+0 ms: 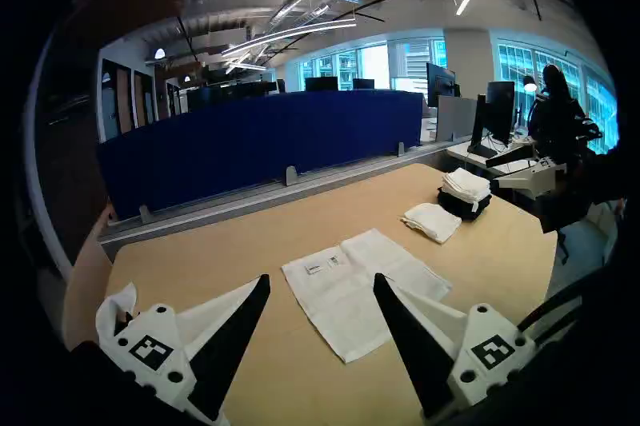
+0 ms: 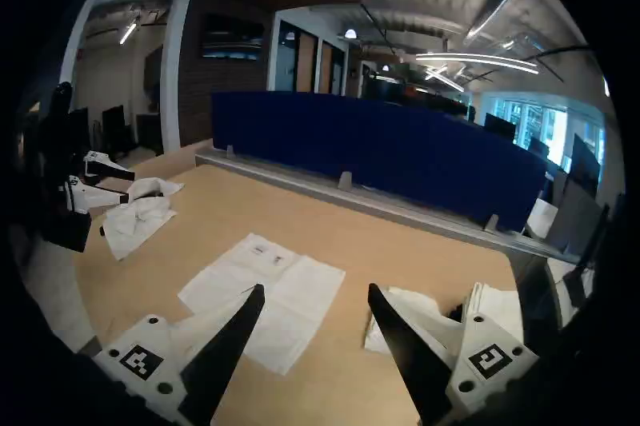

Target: Fold towel

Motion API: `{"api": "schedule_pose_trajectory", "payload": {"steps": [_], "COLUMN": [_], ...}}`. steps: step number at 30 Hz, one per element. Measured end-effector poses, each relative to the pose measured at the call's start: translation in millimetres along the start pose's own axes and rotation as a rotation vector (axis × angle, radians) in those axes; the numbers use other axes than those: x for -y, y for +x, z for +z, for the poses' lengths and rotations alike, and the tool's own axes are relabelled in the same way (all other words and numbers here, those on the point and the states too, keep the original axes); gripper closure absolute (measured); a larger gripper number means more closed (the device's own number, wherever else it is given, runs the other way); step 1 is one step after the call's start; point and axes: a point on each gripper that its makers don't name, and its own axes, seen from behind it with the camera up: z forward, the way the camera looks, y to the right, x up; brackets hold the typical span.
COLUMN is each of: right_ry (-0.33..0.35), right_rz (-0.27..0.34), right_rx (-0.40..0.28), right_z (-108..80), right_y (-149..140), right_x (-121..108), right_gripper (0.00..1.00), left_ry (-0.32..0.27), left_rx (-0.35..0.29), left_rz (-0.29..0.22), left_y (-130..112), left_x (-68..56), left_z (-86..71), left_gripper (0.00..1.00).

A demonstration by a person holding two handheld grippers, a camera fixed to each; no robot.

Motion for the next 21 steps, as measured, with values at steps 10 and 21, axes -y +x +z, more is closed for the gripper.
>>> {"api": "schedule_pose_trajectory", "payload": {"steps": [10, 21], "right_ry": [0.024, 0.070], "right_rz": [-0.017, -0.036], "right_rx": [0.037, 0.118], "right_z": [26.6, 53.6], "right_y": [-31.5, -80.3], "right_x": [10.2, 25.7], "right_gripper": [0.00, 0.00], "left_ry": [-0.046, -0.087], "left_rx": [0.049, 0.132], "left_rz": [0.027, 0.032], "left_y": [-36.3, -91.3], "left_x": [-14.9, -24.2], "left_z": [23.2, 51.9], "left_gripper": [0.04, 0.04]}}
